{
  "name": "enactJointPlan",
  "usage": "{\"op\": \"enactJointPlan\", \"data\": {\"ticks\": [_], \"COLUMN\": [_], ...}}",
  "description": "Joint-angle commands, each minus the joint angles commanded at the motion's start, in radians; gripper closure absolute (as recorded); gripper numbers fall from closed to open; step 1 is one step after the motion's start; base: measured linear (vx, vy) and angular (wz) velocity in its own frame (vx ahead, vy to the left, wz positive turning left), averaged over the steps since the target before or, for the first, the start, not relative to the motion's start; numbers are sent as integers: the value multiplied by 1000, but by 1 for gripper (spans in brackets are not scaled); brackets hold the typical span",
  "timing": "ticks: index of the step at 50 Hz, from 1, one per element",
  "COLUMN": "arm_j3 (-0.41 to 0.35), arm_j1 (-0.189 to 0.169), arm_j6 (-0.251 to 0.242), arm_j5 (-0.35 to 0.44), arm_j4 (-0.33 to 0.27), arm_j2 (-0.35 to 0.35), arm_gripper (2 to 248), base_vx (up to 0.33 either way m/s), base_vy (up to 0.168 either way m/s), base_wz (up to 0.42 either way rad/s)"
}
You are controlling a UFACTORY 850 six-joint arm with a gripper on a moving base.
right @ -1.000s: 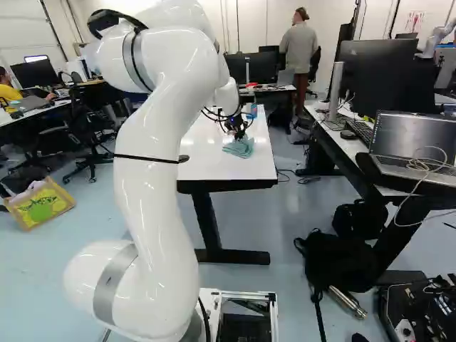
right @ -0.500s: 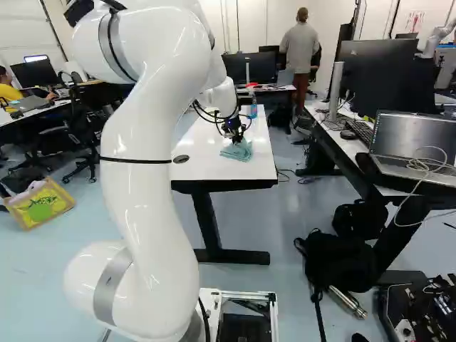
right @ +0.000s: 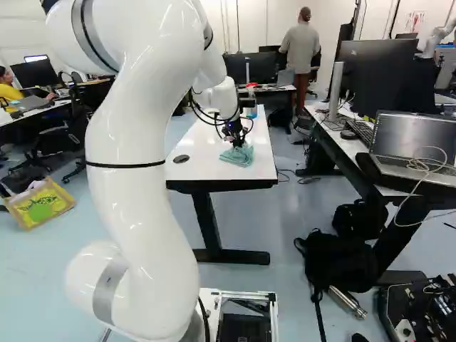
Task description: Clean the table with the green towel
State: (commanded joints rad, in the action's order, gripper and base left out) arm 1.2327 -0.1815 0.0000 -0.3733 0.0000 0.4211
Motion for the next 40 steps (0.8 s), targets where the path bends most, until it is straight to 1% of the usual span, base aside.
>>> {"op": "enactJointPlan", "data": {"ticks": [8,18,30,40], "arm_j3": [-11,2,46,96], "arm_j1": [-22,-51,-82,-98], "arm_j6": [0,0,0,0], "arm_j5": [0,0,0,0], "arm_j4": [0,0,0,0], "arm_j2": [-9,2,35,73], "arm_gripper": [226,226,226,226], "base_vx": [0,0,0,0], "base_vy": [0,0,0,0], "base_wz": [0,0,0,0]}}
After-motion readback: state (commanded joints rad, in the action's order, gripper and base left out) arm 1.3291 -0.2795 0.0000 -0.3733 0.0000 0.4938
